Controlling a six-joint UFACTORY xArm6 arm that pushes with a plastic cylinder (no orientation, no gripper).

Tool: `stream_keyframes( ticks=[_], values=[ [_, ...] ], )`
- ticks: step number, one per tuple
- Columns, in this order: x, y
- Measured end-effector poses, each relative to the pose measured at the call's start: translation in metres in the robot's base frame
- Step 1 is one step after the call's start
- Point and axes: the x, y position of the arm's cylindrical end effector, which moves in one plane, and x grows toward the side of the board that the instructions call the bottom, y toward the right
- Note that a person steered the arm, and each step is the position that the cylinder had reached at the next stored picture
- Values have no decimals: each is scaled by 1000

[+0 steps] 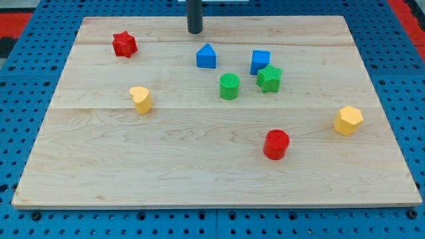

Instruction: Drag red star towards center of the board

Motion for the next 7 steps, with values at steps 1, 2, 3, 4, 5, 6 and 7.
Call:
stream_keyframes(
  ticks=[1, 2, 3, 4, 5, 6, 7],
  values=[
    [36, 5],
    [61, 9],
    [87, 33],
    [79, 35],
    [29, -5],
    [-10, -68],
    [-25, -143]
  ],
)
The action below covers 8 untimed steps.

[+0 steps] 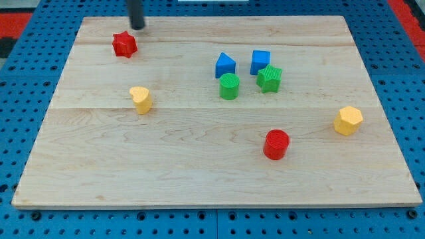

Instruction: Drag red star towards center of the board

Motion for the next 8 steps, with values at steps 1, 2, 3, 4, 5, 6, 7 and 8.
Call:
stream_keyframes(
  ticks=[1, 2, 3, 4, 5, 6, 7, 8],
  values=[
    [53, -16],
    [95, -1],
    [119, 30],
    [109, 42],
    [78, 42],
    [92, 60],
    [140, 88],
    [152, 109]
  ],
)
